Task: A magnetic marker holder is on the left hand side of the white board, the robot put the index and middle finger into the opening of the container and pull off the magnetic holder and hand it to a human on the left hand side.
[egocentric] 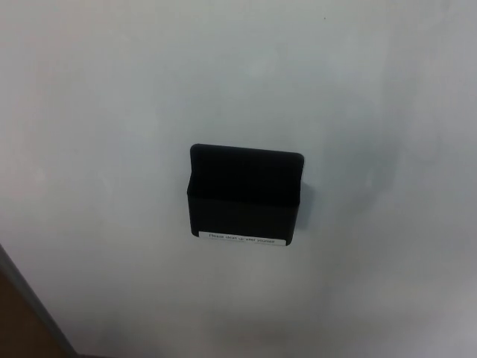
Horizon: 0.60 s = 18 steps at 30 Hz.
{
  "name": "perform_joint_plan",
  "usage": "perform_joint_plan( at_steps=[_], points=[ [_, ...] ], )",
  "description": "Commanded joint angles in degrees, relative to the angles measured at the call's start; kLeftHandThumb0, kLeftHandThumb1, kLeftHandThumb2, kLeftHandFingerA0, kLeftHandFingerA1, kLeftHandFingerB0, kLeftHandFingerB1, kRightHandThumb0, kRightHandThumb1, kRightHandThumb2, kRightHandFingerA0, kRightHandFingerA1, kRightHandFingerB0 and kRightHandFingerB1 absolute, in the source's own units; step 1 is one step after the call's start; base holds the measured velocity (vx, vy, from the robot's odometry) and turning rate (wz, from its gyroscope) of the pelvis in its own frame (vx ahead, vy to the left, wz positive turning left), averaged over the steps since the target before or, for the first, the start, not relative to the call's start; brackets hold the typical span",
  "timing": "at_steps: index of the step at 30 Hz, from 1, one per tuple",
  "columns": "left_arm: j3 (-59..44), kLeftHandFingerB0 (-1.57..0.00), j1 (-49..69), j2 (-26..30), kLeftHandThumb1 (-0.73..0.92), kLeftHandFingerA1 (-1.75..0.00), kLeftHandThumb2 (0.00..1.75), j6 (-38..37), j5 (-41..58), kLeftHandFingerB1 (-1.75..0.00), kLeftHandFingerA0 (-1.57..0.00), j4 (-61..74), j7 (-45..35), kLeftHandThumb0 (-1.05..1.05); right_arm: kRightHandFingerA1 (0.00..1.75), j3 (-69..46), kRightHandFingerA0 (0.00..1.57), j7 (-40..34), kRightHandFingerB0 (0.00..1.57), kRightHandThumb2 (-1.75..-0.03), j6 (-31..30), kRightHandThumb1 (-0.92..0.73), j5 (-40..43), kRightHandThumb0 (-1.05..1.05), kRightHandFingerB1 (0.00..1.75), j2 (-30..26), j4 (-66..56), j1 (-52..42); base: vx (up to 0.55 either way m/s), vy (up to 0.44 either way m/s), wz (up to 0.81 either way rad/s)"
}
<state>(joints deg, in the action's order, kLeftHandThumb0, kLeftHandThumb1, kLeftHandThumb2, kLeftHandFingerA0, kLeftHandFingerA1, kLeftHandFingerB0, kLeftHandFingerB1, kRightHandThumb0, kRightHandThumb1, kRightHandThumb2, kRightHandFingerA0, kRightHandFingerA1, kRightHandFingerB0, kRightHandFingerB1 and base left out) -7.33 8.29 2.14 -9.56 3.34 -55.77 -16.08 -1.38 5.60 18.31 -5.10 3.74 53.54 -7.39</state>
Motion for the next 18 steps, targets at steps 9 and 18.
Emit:
perform_joint_plan(
  at_steps=[9,18],
  points=[
    [0.9,-0.23,9.7,6.8,0.49,-0.48,0.85,-19.8,4.5,-0.41,-0.35,33.7,-12.8,-0.81,0.45,-4.2,0.57,0.7,0.37,-0.66,23.9,-0.83,4.6,-0.62,0.33,2.5,2.8,-0.6,0.0,0.0,0.0],
    [-1.8,-0.19,12.4,17.7,0.47,-0.44,0.83,-11.4,9.1,-0.38,-0.28,64.7,-17.0,-0.81,0.44,-3.5,0.57,-1.7,0.41,-0.65,25.5,-0.83,2.1,-0.65,0.34,1.0,4.2,-0.1,0.0,0.0,0.0]
  ],
)
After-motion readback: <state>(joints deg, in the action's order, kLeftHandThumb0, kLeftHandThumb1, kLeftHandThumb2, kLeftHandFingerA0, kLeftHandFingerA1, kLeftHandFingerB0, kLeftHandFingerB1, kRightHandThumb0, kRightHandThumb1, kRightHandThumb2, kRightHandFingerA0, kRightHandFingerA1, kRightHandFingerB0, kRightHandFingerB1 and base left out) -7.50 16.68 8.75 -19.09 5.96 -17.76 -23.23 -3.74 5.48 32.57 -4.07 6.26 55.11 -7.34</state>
